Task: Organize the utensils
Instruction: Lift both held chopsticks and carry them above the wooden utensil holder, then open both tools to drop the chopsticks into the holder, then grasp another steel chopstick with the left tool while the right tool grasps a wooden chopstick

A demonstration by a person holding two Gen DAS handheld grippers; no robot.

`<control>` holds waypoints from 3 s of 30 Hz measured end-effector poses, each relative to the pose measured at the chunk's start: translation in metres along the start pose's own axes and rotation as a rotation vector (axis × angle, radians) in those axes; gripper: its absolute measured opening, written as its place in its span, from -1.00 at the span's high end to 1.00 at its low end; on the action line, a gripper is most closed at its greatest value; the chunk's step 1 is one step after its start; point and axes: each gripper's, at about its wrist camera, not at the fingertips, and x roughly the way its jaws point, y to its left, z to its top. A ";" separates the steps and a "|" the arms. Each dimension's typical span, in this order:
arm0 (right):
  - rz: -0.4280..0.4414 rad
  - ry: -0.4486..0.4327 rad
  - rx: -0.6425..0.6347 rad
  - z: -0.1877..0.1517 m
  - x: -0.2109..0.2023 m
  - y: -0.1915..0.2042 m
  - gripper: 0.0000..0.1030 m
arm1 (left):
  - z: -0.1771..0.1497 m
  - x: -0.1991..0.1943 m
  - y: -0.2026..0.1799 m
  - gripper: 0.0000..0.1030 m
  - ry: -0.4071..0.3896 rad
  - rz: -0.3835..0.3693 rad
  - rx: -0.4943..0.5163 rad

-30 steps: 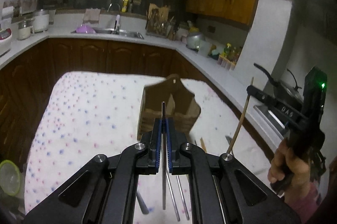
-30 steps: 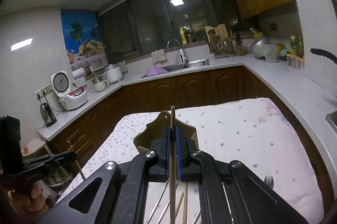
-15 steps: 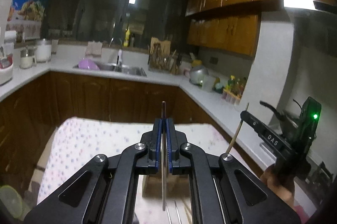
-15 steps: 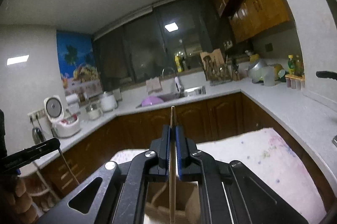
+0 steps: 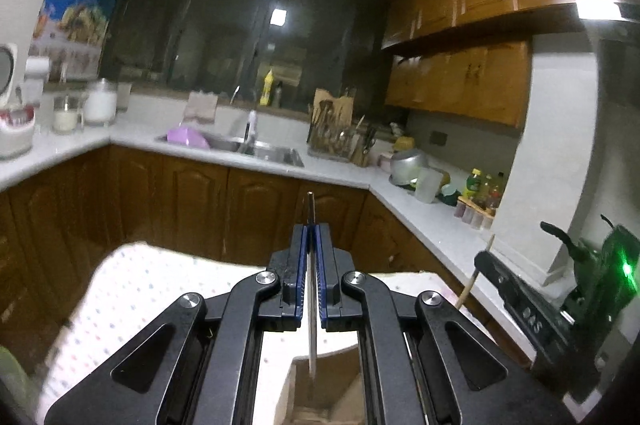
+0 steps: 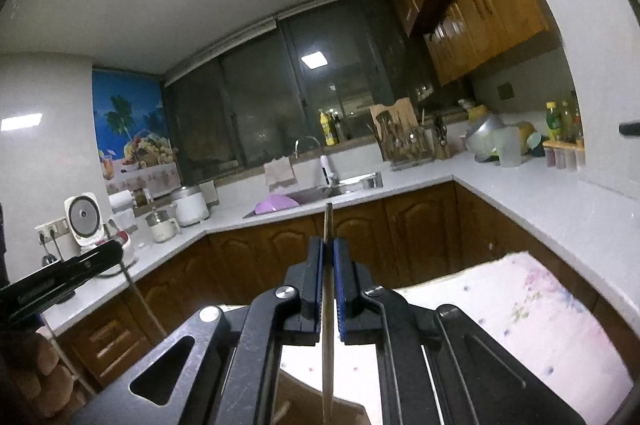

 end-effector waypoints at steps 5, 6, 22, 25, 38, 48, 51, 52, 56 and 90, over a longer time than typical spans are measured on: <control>-0.002 0.018 0.026 -0.026 0.007 -0.010 0.90 | -0.032 0.022 0.012 0.93 0.060 0.011 -0.029; -0.007 0.019 0.032 -0.030 0.008 -0.012 0.90 | -0.036 0.025 0.012 0.93 0.068 0.012 -0.027; -0.007 0.122 0.048 -0.037 0.013 -0.021 0.89 | -0.057 0.043 0.000 0.91 0.171 0.042 0.040; -0.008 0.142 0.047 -0.036 0.016 -0.021 0.81 | -0.056 0.043 -0.002 0.90 0.180 0.050 0.050; 0.004 0.173 0.103 -0.033 -0.013 -0.032 -0.35 | -0.058 0.002 0.010 -0.12 0.198 0.044 0.024; 0.034 0.238 0.088 -0.044 -0.073 -0.034 -0.80 | -0.091 -0.061 0.022 -0.31 0.268 0.039 -0.022; 0.025 0.272 0.069 -0.055 -0.094 -0.032 -0.80 | -0.105 -0.073 0.018 -0.32 0.304 0.035 -0.007; 0.020 0.275 0.060 -0.058 -0.099 -0.031 -0.80 | -0.111 -0.078 0.017 -0.32 0.319 0.032 -0.002; -0.047 0.294 0.006 -0.070 -0.122 -0.028 -0.79 | -0.125 -0.088 0.009 -0.32 0.360 0.021 0.011; -0.041 0.646 0.068 -0.151 -0.071 -0.058 0.51 | -0.204 -0.013 -0.019 -0.03 0.705 0.019 0.093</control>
